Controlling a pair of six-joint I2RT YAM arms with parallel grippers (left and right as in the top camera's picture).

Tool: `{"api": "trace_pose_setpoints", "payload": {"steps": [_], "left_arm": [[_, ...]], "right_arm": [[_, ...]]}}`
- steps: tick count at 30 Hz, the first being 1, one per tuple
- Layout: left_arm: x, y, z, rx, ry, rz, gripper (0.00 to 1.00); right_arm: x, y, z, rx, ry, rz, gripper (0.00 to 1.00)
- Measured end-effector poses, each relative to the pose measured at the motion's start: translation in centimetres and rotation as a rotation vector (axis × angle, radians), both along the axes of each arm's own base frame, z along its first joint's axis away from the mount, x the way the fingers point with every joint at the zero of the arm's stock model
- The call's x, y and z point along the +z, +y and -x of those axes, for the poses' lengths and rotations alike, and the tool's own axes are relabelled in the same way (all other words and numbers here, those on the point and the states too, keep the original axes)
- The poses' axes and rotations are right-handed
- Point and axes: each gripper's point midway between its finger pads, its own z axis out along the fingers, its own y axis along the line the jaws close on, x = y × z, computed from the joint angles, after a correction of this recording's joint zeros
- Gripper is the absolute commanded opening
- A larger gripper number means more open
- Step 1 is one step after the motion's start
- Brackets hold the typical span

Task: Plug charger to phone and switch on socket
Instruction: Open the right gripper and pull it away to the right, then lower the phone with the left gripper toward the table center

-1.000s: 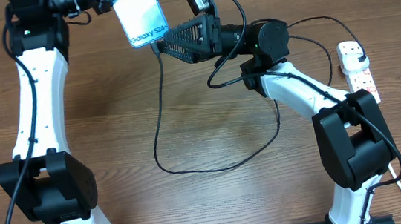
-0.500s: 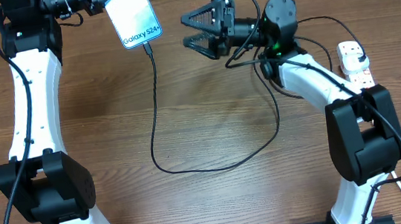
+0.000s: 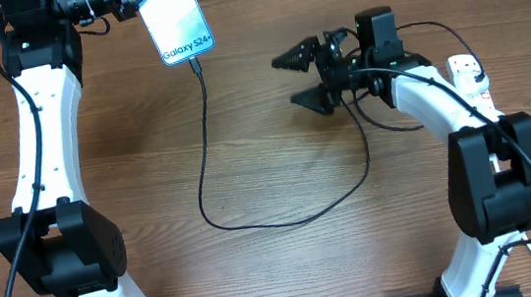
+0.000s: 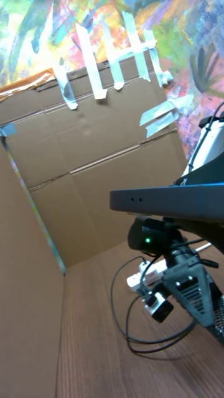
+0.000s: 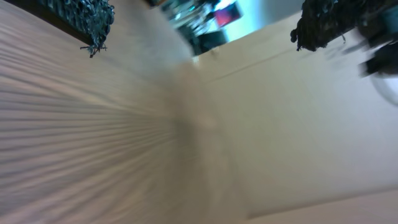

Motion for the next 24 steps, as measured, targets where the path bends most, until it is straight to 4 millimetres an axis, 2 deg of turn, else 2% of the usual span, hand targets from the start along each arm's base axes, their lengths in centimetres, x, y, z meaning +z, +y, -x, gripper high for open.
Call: {"api": "trace_pose_setpoints", "payload": {"steps": [3,7,15,19,24], "left_arm": [[-0.4,0.0,0.0,0.0,0.016,-0.003,0.04],[-2.1,-0.3,0.3,-0.007,0.09,-0.011,0.04],[-7.6,-1.9,1.6,0.011,0.245,-0.103,0.04],[-10.7,-2.7,2.4,0.039,0.288,-0.217,0.04],[-14.5,-3.7,3.2,0.078,0.321,-0.407,0.04]], "right_arm": [[-0.7,-1.3,1.0,-0.011,-0.001,0.107,0.97],[0.4,-3.0,1.7,-0.037,-0.062,0.225,0.96],[5.0,-6.6,3.2,-0.141,-0.185,0.429,0.97],[7.7,-8.0,4.2,-0.183,-0.264,0.494,0.97],[10.2,-9.2,5.5,-0.214,-0.335,0.54,0.97]]}}
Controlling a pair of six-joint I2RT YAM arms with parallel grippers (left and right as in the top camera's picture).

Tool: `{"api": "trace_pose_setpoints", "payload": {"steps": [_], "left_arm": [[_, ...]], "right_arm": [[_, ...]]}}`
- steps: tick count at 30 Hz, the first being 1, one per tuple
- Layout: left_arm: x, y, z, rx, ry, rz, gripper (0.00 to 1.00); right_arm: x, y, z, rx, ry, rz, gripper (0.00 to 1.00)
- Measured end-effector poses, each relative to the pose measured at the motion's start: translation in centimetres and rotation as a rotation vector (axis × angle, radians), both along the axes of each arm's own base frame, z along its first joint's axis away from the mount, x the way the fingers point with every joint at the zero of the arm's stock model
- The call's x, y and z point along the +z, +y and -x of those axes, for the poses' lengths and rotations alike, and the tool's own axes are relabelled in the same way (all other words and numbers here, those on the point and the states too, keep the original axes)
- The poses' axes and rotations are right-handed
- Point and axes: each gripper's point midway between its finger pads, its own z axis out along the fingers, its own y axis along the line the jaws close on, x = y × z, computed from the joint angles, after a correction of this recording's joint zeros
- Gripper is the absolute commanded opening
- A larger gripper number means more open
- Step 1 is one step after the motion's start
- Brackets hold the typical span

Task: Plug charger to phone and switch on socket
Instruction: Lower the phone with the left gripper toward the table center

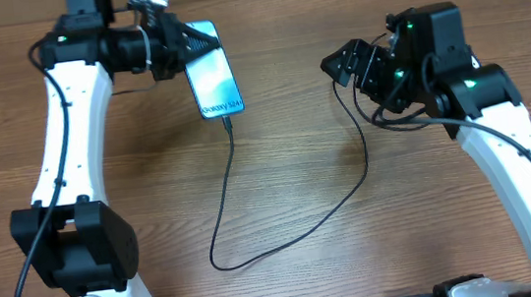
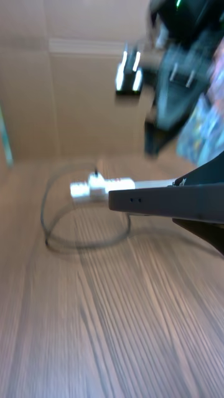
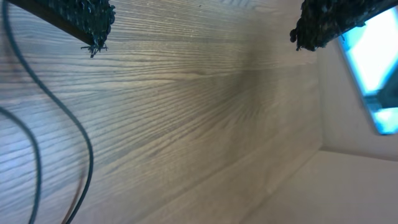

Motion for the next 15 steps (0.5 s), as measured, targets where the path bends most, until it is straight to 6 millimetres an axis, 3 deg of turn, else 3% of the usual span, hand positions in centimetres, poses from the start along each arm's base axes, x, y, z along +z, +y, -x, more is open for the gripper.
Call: {"api": "trace_pose_setpoints", "payload": {"steps": [7,15], "left_arm": [[-4.8,-2.0,0.1,-0.037,0.058,-0.134,0.04],[-14.8,-4.2,-0.1,-0.095,0.254,-0.194,0.04]], "right_arm": [[1.2,-0.6,0.7,-0.008,-0.034,0.024,0.97],[0.5,-0.8,1.3,0.01,-0.013,0.055,0.97]]}}
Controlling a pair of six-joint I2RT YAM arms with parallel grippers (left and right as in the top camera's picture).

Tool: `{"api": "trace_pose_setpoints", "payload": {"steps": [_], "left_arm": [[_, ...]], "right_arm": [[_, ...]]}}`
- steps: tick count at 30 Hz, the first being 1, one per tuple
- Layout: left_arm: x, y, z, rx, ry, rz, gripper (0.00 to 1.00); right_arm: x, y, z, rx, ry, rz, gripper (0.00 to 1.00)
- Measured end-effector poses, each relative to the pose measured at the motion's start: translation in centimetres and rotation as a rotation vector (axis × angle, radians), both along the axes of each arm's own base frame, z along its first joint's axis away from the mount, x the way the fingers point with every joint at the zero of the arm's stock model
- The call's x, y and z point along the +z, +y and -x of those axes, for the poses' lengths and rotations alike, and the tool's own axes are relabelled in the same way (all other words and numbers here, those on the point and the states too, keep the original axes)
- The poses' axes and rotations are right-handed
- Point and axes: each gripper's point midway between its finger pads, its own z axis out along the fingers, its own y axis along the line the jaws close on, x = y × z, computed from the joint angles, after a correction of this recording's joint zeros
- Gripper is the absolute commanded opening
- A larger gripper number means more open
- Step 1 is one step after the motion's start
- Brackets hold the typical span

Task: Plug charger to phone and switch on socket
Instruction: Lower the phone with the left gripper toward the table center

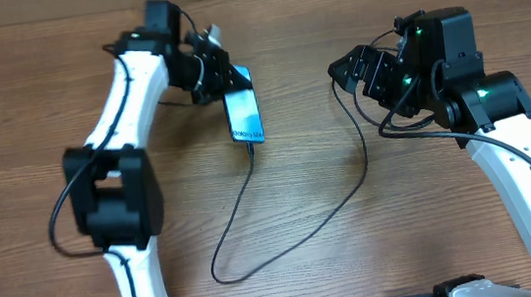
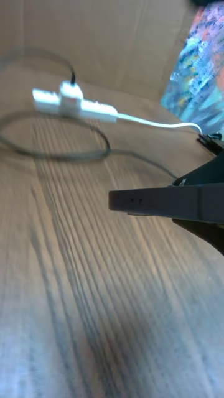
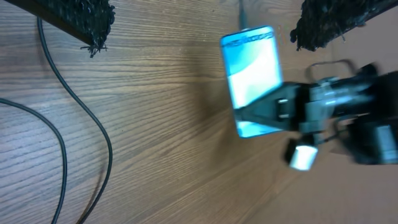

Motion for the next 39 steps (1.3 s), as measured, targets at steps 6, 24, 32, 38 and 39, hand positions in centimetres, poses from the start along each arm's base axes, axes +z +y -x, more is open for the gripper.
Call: {"api": "trace_pose_setpoints", "payload": {"steps": [6,24,32,38,39], "left_arm": [[-4.4,-0.2,0.0,-0.006,0.074,-0.03,0.04],[-7.0,0.7,-1.9,0.011,-0.046,-0.251,0.04],[-7.3,-1.1,-1.5,-0.013,-0.068,-0.285,0.04],[-7.4,-1.0,-1.5,0.023,-0.043,-0.302,0.04],[-7.5,-1.0,-1.5,0.026,-0.041,-0.304,0.04]], "right_arm": [[0.0,0.0,0.0,0.01,-0.006,0.008,0.97],[0.0,0.0,0.0,0.04,-0.026,0.032,0.98],[0.1,0.0,-0.1,0.045,-0.038,0.035,0.98],[0.1,0.0,-0.1,0.048,-0.039,0.037,0.98],[0.1,0.0,-0.1,0.048,-0.039,0.037,0.98]]}}
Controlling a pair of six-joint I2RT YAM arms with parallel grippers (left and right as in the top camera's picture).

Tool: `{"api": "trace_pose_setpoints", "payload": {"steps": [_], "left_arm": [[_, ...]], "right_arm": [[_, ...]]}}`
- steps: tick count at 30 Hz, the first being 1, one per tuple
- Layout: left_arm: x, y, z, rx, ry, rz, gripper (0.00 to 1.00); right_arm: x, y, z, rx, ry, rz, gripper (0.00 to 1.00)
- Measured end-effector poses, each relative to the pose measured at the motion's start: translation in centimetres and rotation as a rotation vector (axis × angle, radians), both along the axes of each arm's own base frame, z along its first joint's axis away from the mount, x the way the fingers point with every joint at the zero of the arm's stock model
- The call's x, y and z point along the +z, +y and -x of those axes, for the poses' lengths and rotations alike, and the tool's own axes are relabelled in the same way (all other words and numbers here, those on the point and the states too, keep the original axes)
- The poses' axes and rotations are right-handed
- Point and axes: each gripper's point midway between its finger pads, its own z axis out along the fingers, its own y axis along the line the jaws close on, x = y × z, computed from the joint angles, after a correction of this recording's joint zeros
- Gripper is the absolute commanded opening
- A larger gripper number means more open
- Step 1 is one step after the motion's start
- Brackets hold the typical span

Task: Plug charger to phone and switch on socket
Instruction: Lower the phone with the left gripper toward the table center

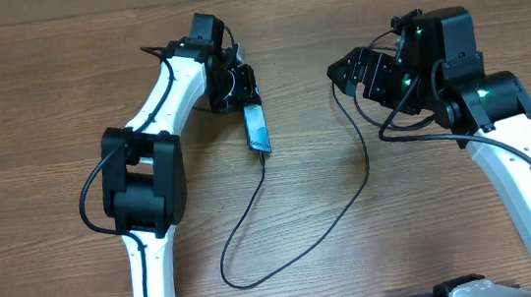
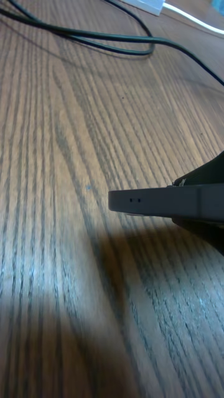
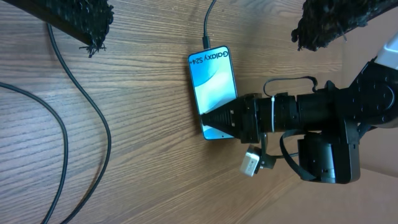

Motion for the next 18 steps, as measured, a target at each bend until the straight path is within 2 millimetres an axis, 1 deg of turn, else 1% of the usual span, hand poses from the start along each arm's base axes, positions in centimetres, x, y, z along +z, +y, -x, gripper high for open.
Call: {"api": "trace_pose_setpoints", "payload": {"steps": [12,18], "left_arm": [[-0.09,0.14,0.06,0.022,0.014,-0.007,0.04],[-0.36,0.57,0.27,0.03,0.026,-0.033,0.04]], "right_arm": [[0.0,0.0,0.0,0.0,0.0,0.0,0.98],[-0.01,-0.01,0.0,0.0,0.0,0.001,0.98]]}}
